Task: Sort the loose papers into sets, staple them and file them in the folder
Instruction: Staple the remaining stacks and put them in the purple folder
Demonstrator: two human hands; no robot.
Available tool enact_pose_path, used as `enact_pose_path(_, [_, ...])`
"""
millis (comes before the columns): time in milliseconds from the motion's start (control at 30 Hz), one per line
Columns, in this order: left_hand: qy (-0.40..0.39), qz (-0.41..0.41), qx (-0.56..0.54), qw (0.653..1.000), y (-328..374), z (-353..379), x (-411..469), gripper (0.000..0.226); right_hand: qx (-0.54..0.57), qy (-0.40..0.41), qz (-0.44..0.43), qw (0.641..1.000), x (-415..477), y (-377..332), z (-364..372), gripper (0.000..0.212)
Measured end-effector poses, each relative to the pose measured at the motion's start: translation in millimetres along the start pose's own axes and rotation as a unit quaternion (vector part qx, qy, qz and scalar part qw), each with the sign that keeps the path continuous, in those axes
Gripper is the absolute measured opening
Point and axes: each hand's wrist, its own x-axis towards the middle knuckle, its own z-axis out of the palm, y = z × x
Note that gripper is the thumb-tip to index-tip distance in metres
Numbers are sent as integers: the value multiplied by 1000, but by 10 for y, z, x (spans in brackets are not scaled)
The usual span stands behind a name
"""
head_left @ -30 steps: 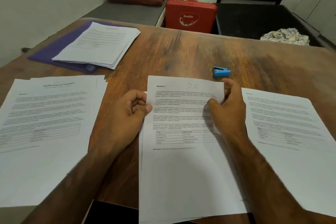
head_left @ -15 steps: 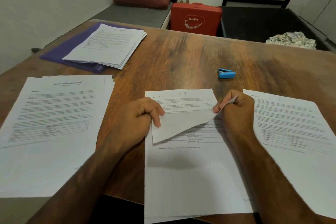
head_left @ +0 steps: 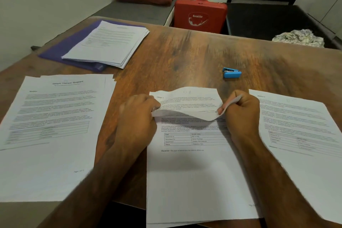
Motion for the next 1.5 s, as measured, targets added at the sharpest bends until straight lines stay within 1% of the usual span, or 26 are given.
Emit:
enact_pose_path(33, [2,-8,-16,1000,19,-10,3,26,8,4,-6,1000,-12,-15,4,22])
enact_pose_path(100, [5,-62,-80,995,59,-55,17,27,20,8,-1,1000,-38,-59,-5,16])
enact_pose_path(167, [26,-121,-111,986,110,-142,4,33,33,2,16,999,-42,-83,11,35])
enact_pose_path(233, [51,-156,-97,982,141,-210,-33,42,34,-1,25,999,-14,-66,35,53])
enact_pose_path(300, [51,-171,-87,980,158,-248,-62,46,-22,5,17,1000,5,-30,43,63])
enact_pose_path(367, [43,-135,-78,987,116,-185,-56,38,-113,4,-13,994,-4,-52,10,56])
enact_pose_path(433, [43,-71,-59,995,75,-104,-52,29,-150,-2,-42,988,-25,-93,-21,46])
enact_pose_path(500, [40,-29,-38,998,48,-27,-45,25,-159,-19,-35,987,-28,-113,-22,42])
enact_pose_path(600, [13,-11,1,1000,63,-11,-30,29,-108,-27,-18,994,-46,-176,-24,38])
enact_pose_path(633, [13,-9,16,1000,90,-23,-27,32,-98,-27,-16,995,-58,-195,-56,37])
enact_pose_path(700, [32,5,42,999,179,-52,-11,33,-113,-25,-20,993,-57,-191,-153,35])
enact_pose_path(800, [37,69,22,997,537,-29,0,30,-148,-10,-39,988,-79,-130,-355,26])
enact_pose_path(867, [10,95,-24,995,841,44,24,30,-159,9,-31,987,-105,-73,-504,17])
enact_pose_path(900, [-13,106,-36,994,1016,111,31,31,-170,18,-20,985,-119,-34,-611,17])
enact_pose_path(967, [-61,129,-18,990,1354,258,26,35,-206,23,1,978,-132,52,-850,23])
enact_pose_path(1067, [-124,139,60,981,1810,461,-17,49,-266,40,44,962,-140,208,-1214,31])
enact_pose_path(1167, [-158,143,125,969,2105,637,-105,68,-320,68,75,942,-192,470,-1481,35])
enact_pose_path(1233, [-165,152,128,966,2190,744,-180,74,-347,67,91,931,-237,647,-1568,44])
enact_pose_path(1333, [-150,149,107,971,2251,864,-212,72,-361,57,114,924,-209,787,-1604,56])
enact_pose_path(1500, [-142,130,89,977,2305,922,-208,63,-379,67,102,917,-190,836,-1564,60])
